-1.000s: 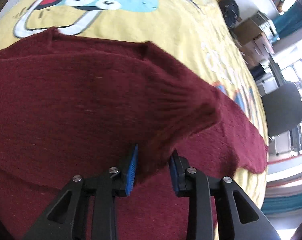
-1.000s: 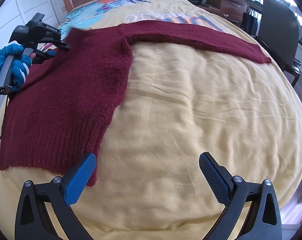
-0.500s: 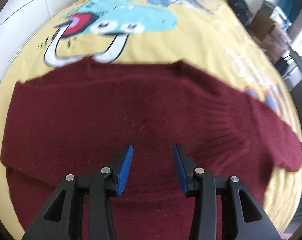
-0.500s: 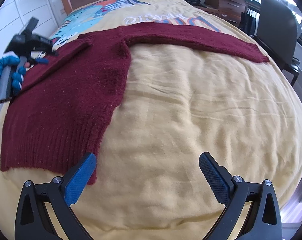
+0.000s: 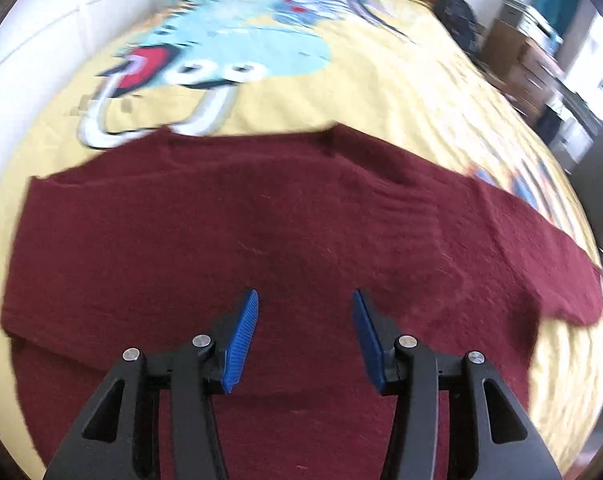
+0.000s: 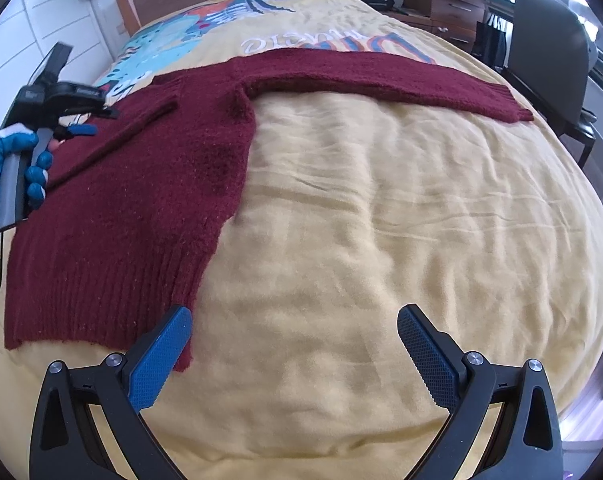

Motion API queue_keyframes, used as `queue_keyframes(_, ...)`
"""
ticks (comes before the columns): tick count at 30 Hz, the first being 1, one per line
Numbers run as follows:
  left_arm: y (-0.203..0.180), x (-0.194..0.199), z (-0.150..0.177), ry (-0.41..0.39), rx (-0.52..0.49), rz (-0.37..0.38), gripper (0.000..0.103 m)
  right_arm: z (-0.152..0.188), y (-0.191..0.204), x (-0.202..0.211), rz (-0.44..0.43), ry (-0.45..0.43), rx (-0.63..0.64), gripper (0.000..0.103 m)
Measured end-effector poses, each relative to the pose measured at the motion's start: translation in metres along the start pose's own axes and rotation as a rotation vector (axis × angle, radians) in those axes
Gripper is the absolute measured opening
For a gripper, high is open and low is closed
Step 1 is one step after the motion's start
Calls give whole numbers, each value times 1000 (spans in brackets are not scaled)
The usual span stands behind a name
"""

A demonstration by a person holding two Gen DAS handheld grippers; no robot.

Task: Fold small clothes
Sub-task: 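Open the left gripper to lay the sleeve on the body and withdraw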

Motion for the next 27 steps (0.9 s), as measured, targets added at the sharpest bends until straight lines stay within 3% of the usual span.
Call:
queue_keyframes(4,51,-4,-9,-34,63,-114,43,0,-3,1,2,-1,-5,103)
queue_keyframes(7,85,-11,-8,-6,125,-175,43,1,-3,-2,2,6,-8,103)
queue_keyframes(9,97,-13,4,28,143,-164,43,1,-2,-3,5,10,-2,103)
queue_keyframes(18,87,5,21,-2,89,-103,47,1,0,-3,18,13,4,103)
queue_keyframes(23,106,26,1,-84,134,-186,50,1,-1,0,23,10,5,103)
queue_keyframes(24,113,23,0,-64,145,-205,54,1,-1,1,23,9,4,103)
queue_keyframes(27,128,10,6,9,146,-231,54,-1,-1,2,14,8,-4,103)
Point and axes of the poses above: each gripper's, at about its wrist camera, not at the fingertips, and x roughly against the way its jaws point, y to its left, z to its underside, the point moved 6 cm from there along -x, roughly the way its jaws point, and after that the axes turned 8 degrees about x, right-handed, at the moved point
